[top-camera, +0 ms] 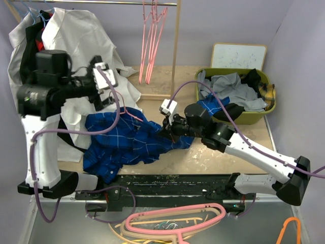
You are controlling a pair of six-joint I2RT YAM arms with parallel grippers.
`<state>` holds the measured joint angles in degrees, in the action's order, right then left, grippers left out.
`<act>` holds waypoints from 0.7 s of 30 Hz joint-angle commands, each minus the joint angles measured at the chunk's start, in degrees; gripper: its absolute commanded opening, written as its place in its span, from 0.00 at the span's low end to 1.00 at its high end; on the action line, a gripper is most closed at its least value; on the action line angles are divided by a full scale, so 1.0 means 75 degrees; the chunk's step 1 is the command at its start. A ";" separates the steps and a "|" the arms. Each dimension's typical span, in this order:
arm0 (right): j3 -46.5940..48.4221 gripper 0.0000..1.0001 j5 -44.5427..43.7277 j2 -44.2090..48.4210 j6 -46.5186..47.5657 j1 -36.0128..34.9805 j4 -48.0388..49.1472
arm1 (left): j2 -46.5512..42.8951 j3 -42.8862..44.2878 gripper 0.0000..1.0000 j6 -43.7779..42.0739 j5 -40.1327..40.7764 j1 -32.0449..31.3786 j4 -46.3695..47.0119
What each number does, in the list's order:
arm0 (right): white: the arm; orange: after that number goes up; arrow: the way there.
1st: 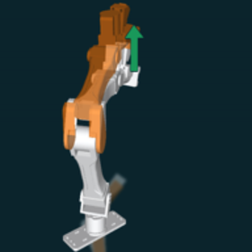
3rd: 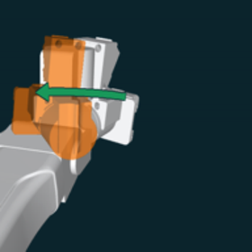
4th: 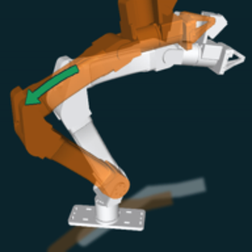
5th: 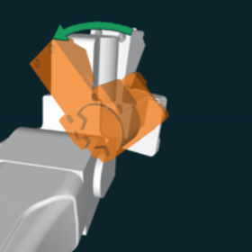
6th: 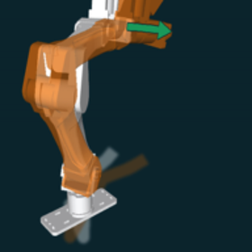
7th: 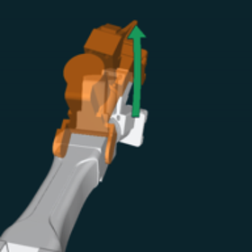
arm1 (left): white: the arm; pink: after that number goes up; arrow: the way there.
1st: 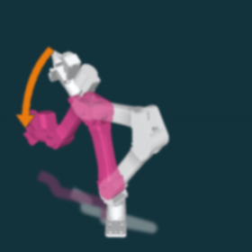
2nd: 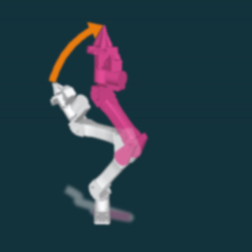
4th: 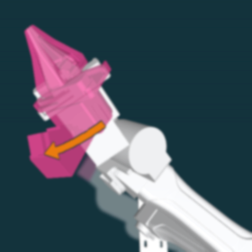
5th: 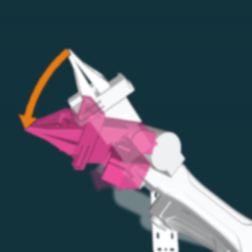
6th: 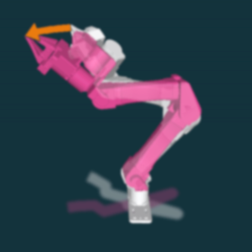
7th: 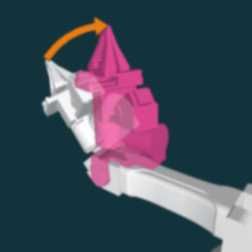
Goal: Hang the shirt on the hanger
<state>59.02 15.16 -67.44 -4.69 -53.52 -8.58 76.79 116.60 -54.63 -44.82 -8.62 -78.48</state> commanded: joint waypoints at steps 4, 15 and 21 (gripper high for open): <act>0.1936 0.00 -0.1319 -0.0132 -0.0133 -0.0096 -0.0945 | 0.0006 0.3837 0.99 0.1684 0.3492 0.0099 0.0731; 0.4774 0.00 -0.5340 -0.1558 -0.0946 -0.0485 -0.0752 | -0.0514 0.2959 0.99 0.4624 1.2802 0.1046 0.7099; 0.5220 0.00 -0.6209 -0.1692 -0.1257 -0.0897 -0.0512 | -0.0928 0.2602 1.00 0.4713 1.3312 0.1310 0.6740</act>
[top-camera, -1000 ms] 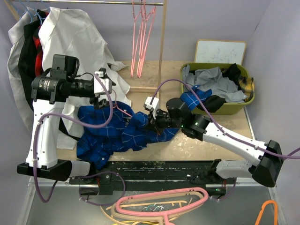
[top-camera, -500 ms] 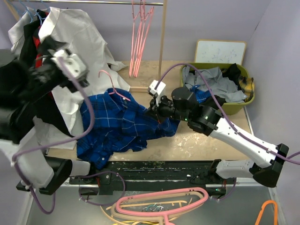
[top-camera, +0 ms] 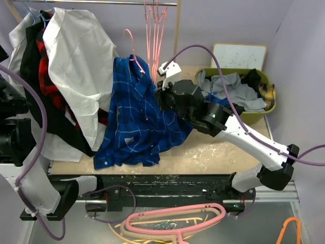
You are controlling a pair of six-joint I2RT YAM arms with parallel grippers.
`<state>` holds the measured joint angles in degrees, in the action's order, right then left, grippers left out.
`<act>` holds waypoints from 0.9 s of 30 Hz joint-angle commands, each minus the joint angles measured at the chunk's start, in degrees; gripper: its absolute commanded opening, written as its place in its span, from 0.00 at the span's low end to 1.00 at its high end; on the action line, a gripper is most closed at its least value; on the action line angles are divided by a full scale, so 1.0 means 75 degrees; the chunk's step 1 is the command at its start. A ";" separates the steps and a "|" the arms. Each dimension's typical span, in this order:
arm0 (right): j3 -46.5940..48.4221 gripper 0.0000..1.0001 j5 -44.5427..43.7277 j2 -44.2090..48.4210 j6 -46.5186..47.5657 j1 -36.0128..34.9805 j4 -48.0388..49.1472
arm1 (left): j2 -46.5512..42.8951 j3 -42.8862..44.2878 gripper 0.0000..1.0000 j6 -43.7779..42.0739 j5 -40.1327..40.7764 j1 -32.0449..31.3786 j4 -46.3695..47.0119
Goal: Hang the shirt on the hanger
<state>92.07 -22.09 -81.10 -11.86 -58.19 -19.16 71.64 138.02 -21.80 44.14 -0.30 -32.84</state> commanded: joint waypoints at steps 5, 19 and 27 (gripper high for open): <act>0.0495 0.00 -0.1356 0.0471 -0.0418 -0.0338 0.0902 | -0.0615 -0.1052 0.99 -0.0148 0.1570 0.0346 0.0842; 0.4198 0.00 -0.3291 -0.1662 0.0355 -0.0795 0.0915 | -0.1015 -0.2199 0.99 0.0047 0.1183 0.0938 0.0312; 0.6495 0.00 -0.3604 -0.3379 0.1219 -0.0798 0.0625 | -0.1159 -0.2666 1.00 0.0042 0.1126 0.0942 0.0377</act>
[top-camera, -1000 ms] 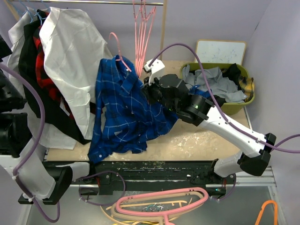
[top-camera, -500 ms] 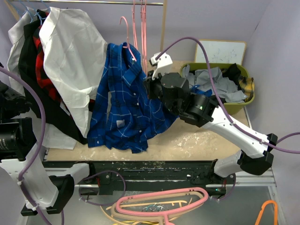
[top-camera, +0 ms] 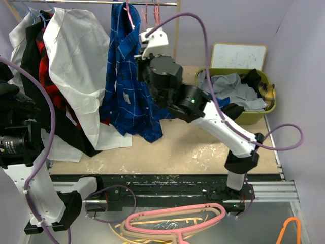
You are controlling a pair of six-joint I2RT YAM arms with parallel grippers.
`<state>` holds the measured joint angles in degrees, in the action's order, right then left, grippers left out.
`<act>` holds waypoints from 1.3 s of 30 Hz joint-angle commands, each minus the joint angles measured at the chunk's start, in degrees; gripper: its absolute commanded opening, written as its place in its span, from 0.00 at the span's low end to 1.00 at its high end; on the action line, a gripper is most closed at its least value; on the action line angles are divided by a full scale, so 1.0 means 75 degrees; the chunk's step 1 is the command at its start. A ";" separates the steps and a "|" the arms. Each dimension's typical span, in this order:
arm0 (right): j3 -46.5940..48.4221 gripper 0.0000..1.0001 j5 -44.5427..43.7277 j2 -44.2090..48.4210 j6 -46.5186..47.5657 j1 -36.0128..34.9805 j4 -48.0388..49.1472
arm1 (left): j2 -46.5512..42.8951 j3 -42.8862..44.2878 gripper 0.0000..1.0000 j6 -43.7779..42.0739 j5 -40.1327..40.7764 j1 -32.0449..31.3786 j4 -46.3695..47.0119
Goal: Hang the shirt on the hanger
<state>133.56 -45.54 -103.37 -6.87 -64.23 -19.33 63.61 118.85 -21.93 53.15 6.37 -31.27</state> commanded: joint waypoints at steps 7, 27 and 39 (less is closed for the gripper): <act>0.1272 0.00 -0.0242 -0.0920 0.0468 0.0108 0.0613 | -0.0103 -0.0255 0.99 0.0172 -0.0207 0.0052 -0.0083; 0.1822 0.00 0.0809 -0.1824 -0.0306 0.0935 0.0462 | 0.0042 -0.0417 1.00 0.0716 -0.1078 0.0048 -0.0882; 0.1364 0.11 0.2196 -0.1546 -0.0757 0.0849 0.0635 | 0.0331 0.0083 1.00 0.1221 -0.2133 0.0053 -0.1832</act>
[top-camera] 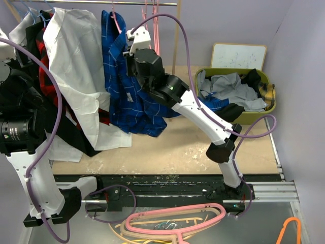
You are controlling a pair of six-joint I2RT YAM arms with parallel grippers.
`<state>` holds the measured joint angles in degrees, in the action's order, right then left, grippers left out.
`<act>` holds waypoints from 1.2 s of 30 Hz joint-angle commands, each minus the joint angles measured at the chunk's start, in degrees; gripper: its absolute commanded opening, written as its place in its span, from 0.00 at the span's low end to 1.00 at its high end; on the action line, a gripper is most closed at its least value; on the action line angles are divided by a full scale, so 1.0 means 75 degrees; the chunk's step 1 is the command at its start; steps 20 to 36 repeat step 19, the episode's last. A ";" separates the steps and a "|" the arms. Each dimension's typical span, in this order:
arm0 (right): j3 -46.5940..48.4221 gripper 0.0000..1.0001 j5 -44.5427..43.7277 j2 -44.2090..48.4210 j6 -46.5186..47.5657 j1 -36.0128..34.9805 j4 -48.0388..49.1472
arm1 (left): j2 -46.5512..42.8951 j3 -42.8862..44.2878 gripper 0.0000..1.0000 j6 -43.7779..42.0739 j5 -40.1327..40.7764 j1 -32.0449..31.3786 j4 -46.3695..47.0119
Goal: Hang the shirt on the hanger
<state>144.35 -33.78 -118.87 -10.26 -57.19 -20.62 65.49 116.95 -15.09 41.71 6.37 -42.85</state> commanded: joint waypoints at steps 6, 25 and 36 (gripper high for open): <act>-0.0081 0.73 0.0931 0.0644 -0.0262 -0.0097 0.0678 | 0.0232 0.1010 0.99 0.0486 -0.2837 0.0073 -0.1532; -0.3041 1.00 0.2052 0.3134 -0.0272 -0.0097 0.2099 | 0.0251 0.0894 1.00 0.0565 -0.2782 0.0318 -0.1285; -0.3041 1.00 0.2052 0.3134 -0.0272 -0.0097 0.2099 | 0.0251 0.0894 1.00 0.0565 -0.2782 0.0318 -0.1285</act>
